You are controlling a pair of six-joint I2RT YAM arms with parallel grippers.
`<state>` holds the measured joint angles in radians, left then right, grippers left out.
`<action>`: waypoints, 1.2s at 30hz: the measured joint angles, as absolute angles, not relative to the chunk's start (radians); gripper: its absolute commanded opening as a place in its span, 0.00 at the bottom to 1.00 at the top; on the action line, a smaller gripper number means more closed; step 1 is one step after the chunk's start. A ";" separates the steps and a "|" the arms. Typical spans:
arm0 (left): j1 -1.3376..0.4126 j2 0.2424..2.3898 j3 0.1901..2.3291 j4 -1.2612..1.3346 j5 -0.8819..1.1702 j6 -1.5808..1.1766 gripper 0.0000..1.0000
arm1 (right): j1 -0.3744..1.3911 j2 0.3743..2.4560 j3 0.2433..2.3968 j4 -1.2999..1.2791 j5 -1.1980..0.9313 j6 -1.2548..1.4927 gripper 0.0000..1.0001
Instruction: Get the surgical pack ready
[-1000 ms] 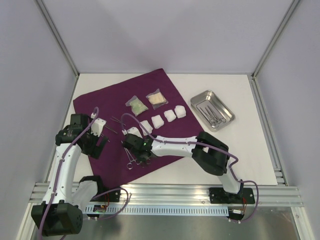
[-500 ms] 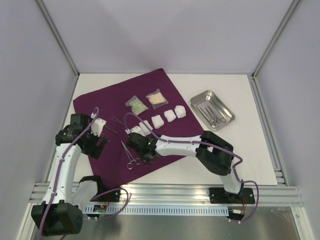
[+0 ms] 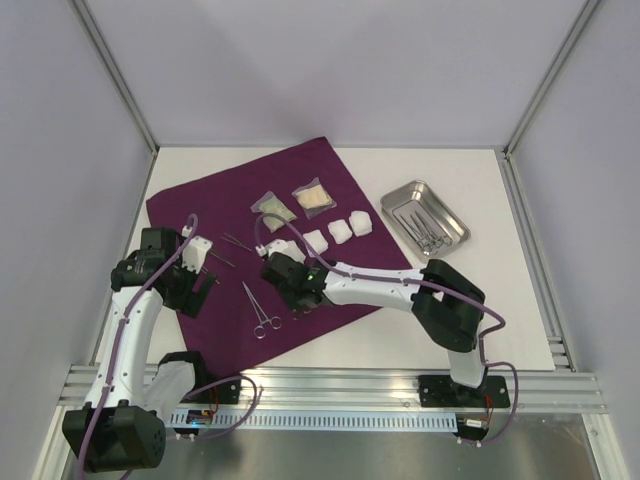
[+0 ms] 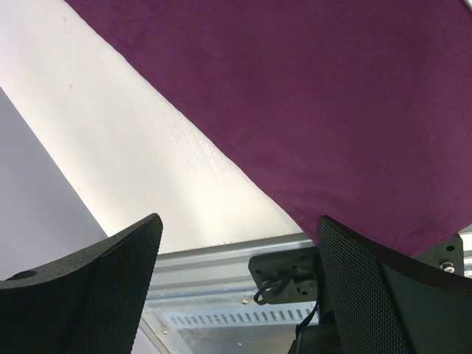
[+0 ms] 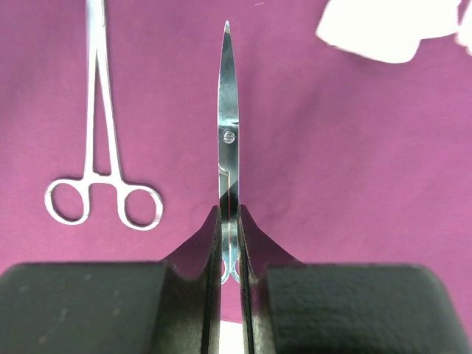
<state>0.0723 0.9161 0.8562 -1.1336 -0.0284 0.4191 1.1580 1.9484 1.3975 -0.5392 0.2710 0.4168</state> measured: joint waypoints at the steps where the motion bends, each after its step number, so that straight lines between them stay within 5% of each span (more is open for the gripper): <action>1: 0.072 0.916 0.856 -1.134 -0.028 0.419 0.95 | 1.149 1.939 1.391 -0.538 0.271 0.408 0.00; 6: 0.072 0.916 0.857 -1.134 -0.028 0.422 0.95 | 1.043 1.866 1.374 -0.540 0.258 0.313 0.00; 15: 0.072 0.944 0.889 -1.133 -0.028 0.437 0.95 | 0.575 1.664 1.355 -0.524 0.181 0.015 0.00; 25: 0.072 1.018 0.952 -1.117 -0.017 0.442 0.95 | 0.194 1.725 1.295 -0.502 0.104 -0.263 0.00; 36: 0.072 1.104 0.983 -1.090 -0.005 0.438 0.95 | 0.068 1.867 1.296 -0.503 0.080 -0.409 0.00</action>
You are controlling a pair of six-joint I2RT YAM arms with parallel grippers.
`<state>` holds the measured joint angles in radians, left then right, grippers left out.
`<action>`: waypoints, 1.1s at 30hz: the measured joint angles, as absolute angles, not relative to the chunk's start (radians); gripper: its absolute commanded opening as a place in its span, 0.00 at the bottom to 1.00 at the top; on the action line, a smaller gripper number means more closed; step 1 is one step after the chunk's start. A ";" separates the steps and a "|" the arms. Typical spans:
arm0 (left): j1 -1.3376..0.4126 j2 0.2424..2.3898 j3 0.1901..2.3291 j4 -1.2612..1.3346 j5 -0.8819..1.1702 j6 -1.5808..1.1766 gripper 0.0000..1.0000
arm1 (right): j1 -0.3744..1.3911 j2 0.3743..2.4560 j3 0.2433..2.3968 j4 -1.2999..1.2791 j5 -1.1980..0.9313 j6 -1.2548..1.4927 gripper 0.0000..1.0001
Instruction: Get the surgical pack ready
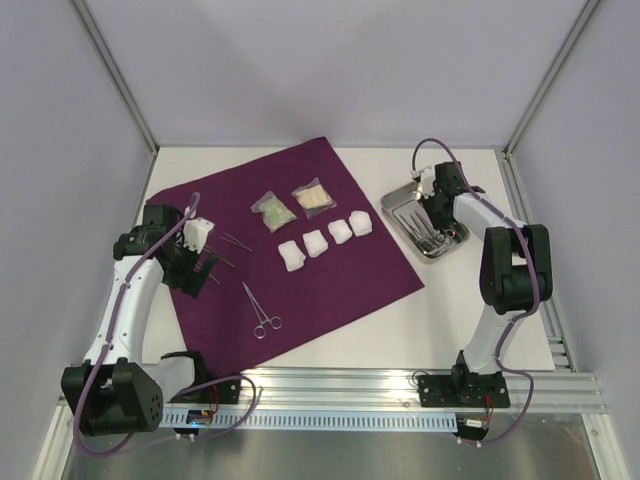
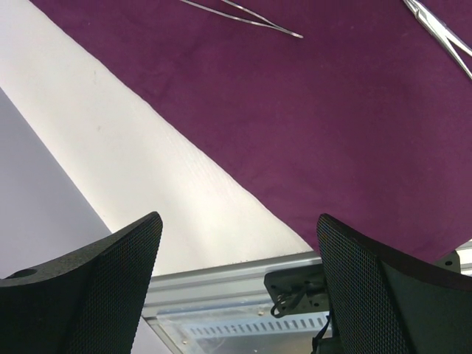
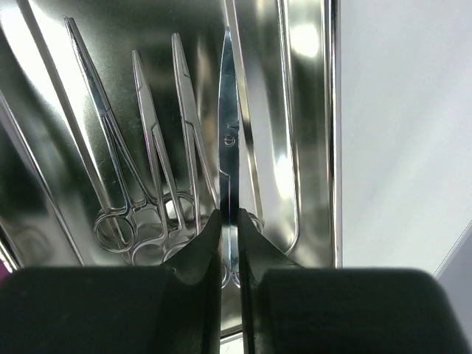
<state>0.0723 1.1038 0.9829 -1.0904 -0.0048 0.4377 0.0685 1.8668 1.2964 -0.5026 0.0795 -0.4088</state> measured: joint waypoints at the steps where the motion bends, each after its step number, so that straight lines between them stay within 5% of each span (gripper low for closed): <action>1: 0.072 1.108 0.985 -1.088 -0.002 0.437 0.95 | 0.069 1.867 1.297 -0.501 0.077 -0.415 0.00; 10: 0.072 1.122 0.989 -1.070 0.003 0.437 0.95 | 0.068 1.913 1.303 -0.499 0.069 -0.455 0.03; 22: 0.072 1.121 0.989 -1.069 0.004 0.437 0.95 | 0.079 1.906 1.338 -0.514 0.075 -0.457 0.38; 33: 0.072 1.056 0.989 -1.083 0.018 0.432 0.95 | 0.288 1.652 1.373 -0.542 0.265 -0.240 0.41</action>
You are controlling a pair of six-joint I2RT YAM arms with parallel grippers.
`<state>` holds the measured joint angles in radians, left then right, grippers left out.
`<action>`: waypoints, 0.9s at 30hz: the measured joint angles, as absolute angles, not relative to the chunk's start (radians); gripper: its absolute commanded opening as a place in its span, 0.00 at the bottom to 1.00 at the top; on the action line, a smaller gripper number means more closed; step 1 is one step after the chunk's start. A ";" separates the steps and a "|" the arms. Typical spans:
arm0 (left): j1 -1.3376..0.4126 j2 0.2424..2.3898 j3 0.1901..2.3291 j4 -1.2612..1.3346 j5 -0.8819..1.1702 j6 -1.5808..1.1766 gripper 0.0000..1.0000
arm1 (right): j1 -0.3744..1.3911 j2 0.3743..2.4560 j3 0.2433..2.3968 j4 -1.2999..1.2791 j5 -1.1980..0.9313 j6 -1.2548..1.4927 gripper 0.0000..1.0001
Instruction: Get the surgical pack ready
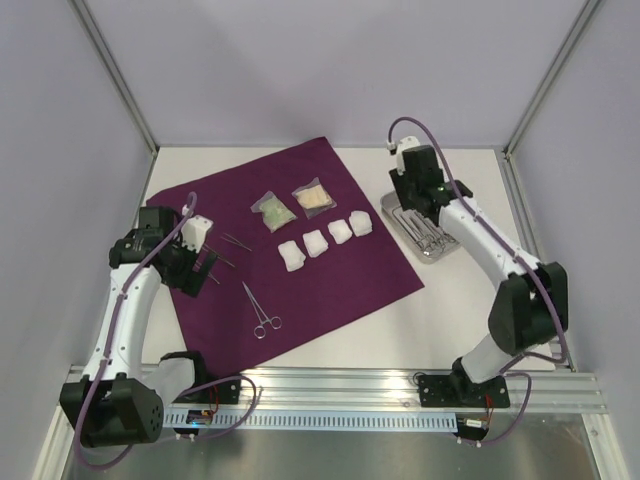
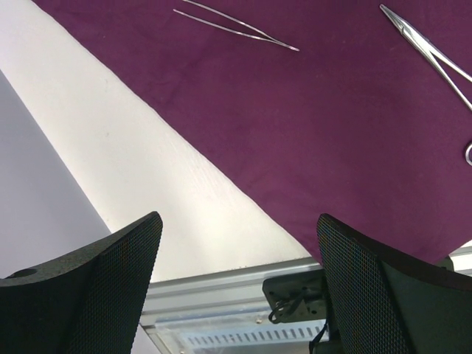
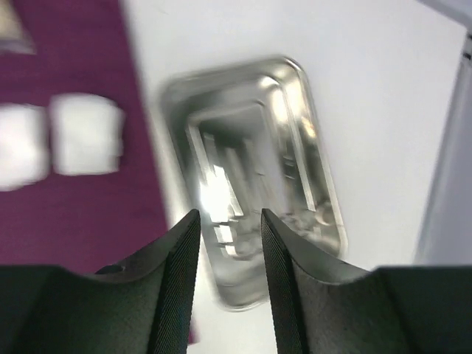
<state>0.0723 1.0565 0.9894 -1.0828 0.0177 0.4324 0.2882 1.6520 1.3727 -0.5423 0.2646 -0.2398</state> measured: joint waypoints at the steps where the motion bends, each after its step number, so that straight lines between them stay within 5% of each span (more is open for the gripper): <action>1: 0.072 1.051 0.989 -1.084 0.018 0.430 0.95 | 0.349 1.608 1.367 -0.539 0.275 -0.181 0.40; 8: 0.072 0.996 0.946 -1.092 0.017 0.410 0.95 | 0.792 1.415 1.210 -0.451 0.206 0.147 0.35; 18: 0.072 0.907 0.883 -1.140 -0.023 0.392 0.95 | 1.165 1.850 1.403 -0.523 0.203 0.360 0.21; 27: 0.072 0.874 0.883 -1.153 -0.028 0.389 0.95 | 1.262 2.104 1.630 -0.594 0.227 0.392 0.19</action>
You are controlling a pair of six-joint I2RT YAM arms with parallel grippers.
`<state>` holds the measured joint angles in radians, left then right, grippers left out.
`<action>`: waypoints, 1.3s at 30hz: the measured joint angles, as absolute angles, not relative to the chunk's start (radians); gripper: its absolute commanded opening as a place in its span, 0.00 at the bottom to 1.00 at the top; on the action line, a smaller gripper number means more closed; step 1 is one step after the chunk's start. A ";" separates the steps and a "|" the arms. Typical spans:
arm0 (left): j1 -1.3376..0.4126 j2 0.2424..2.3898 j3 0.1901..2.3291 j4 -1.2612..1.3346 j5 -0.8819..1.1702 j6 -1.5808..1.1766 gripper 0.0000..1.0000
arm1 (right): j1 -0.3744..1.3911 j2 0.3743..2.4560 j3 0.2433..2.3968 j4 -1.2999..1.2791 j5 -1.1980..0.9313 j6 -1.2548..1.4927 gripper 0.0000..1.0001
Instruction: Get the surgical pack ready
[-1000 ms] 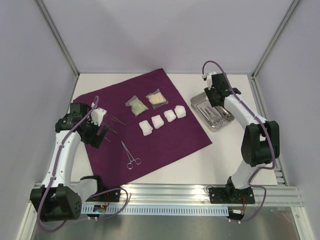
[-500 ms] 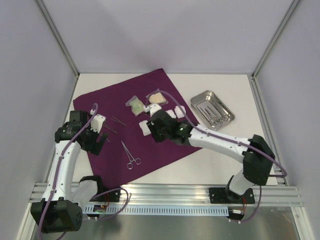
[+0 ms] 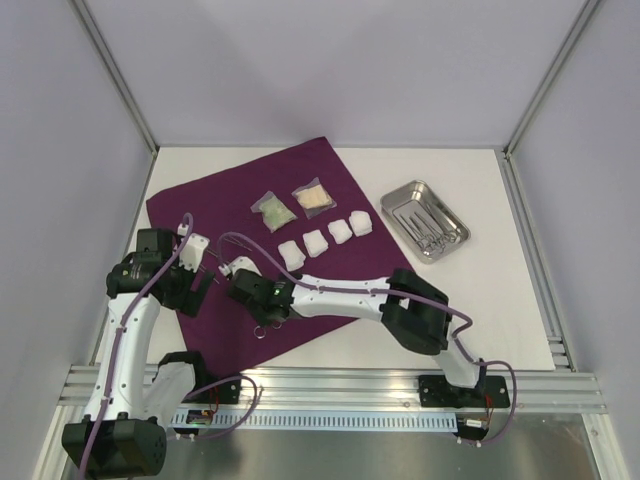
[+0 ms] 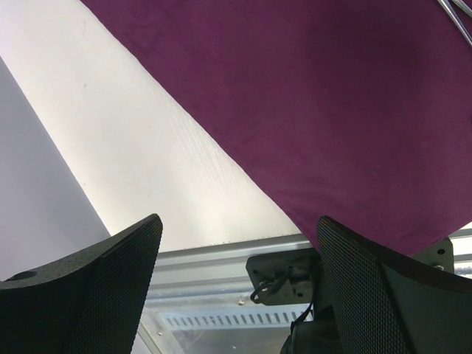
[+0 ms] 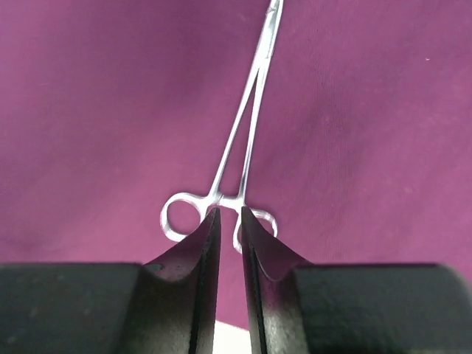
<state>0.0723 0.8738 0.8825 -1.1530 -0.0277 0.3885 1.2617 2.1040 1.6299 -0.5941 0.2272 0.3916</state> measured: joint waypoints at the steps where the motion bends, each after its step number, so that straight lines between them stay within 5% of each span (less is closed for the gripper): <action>1: 0.072 0.873 0.883 -1.153 -0.028 0.389 0.95 | 1.259 2.124 1.642 -0.600 0.228 0.392 0.18; 18: 0.072 0.873 0.883 -1.153 -0.026 0.390 0.95 | 1.237 2.251 1.761 -0.659 0.244 0.364 0.15; 21: 0.072 0.873 0.883 -1.153 -0.026 0.390 0.95 | 1.236 2.260 1.776 -0.666 0.240 0.359 0.00; 39: 0.072 0.890 0.883 -1.153 -0.024 0.391 0.95 | 1.209 2.094 1.610 -0.581 0.245 0.287 0.00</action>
